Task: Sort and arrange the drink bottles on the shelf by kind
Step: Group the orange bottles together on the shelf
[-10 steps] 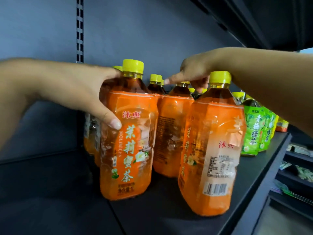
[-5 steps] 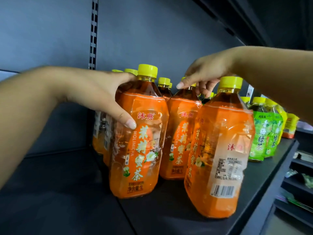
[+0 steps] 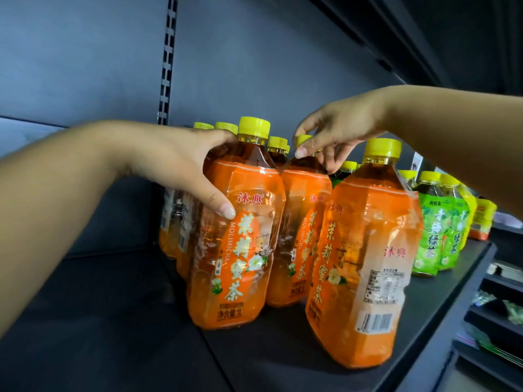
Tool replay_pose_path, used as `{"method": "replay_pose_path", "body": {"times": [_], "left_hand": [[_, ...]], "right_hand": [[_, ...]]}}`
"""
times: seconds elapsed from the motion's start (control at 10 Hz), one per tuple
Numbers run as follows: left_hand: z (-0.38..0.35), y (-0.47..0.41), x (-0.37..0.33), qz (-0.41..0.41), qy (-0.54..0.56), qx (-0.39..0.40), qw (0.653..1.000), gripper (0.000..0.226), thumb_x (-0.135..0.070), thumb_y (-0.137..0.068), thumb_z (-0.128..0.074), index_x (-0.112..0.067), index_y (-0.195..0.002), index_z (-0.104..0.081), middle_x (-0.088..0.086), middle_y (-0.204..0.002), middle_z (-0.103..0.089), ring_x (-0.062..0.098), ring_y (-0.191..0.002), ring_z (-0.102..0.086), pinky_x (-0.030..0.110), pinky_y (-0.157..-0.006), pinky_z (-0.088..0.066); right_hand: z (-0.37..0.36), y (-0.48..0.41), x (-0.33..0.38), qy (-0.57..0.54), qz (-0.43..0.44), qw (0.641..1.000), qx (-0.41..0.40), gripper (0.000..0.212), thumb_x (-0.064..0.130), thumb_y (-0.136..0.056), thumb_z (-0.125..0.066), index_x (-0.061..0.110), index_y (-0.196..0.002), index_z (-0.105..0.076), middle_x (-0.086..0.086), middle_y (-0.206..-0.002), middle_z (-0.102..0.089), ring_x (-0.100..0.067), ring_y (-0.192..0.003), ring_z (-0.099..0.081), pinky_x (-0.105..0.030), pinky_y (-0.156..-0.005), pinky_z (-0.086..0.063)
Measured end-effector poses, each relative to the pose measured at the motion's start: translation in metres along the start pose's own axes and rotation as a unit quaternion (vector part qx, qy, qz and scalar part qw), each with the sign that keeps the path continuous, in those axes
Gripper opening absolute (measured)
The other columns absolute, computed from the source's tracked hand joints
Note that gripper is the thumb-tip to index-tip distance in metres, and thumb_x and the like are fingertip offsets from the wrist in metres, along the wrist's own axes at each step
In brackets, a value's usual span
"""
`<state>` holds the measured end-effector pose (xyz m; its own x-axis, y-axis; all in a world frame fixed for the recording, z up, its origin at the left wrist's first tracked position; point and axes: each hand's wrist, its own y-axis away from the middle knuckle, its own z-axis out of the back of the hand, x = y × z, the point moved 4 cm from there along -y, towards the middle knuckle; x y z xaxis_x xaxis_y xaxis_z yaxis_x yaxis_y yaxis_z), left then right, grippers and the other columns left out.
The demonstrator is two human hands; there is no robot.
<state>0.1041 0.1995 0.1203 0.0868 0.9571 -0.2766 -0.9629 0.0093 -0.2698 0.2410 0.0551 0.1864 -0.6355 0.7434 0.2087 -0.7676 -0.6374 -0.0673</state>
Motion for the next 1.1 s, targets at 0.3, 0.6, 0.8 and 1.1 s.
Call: {"method": "replay_pose_path", "body": {"times": [0.3,0.6,0.8,1.1], "left_hand": [[-0.001,-0.012,0.011,-0.027,0.013,0.046,0.999,0.109,-0.066,-0.033,-0.075,-0.046,-0.126,-0.023,-0.025,-0.12,-0.045,0.006,-0.113,-0.048,0.027,-0.095,-0.041],[0.019,0.001,-0.047,-0.055,0.073,-0.299,0.95,0.102,-0.085,-0.038,-0.051,-0.037,-0.128,-0.039,-0.016,-0.121,-0.045,-0.002,-0.115,-0.041,0.024,-0.102,-0.033],[-0.065,0.004,-0.106,-0.017,0.204,-0.305,0.93,0.084,-0.088,-0.029,-0.058,-0.049,-0.102,-0.044,-0.023,-0.111,-0.049,-0.015,-0.103,-0.048,0.012,-0.092,-0.039],[-0.149,0.002,-0.127,0.176,0.289,-0.376,0.863,0.114,-0.06,-0.033,-0.074,-0.036,-0.134,-0.027,-0.012,-0.115,-0.058,0.01,-0.105,-0.057,0.039,-0.094,-0.045]], "right_hand": [[0.008,0.015,-0.014,-0.113,0.026,0.992,-0.041,0.039,0.047,-0.081,-0.053,0.015,-0.103,-0.054,-0.011,-0.084,-0.068,-0.02,-0.073,-0.069,-0.033,-0.076,-0.055],[-0.059,0.075,-0.065,-0.534,0.202,0.821,-0.018,0.035,0.043,-0.065,-0.05,0.02,-0.089,-0.064,0.003,-0.075,-0.072,-0.008,-0.064,-0.068,-0.019,-0.056,-0.054],[-0.088,0.07,-0.094,-0.542,0.227,0.806,-0.075,0.037,0.047,-0.092,-0.041,0.026,-0.113,-0.061,0.007,-0.113,-0.065,-0.008,-0.105,-0.06,-0.028,-0.099,-0.043],[-0.111,0.059,-0.193,-0.434,0.172,0.798,-0.382,0.065,0.034,-0.077,-0.071,0.02,-0.132,-0.039,-0.002,-0.131,-0.039,-0.019,-0.125,-0.038,-0.031,-0.106,-0.03]]}}
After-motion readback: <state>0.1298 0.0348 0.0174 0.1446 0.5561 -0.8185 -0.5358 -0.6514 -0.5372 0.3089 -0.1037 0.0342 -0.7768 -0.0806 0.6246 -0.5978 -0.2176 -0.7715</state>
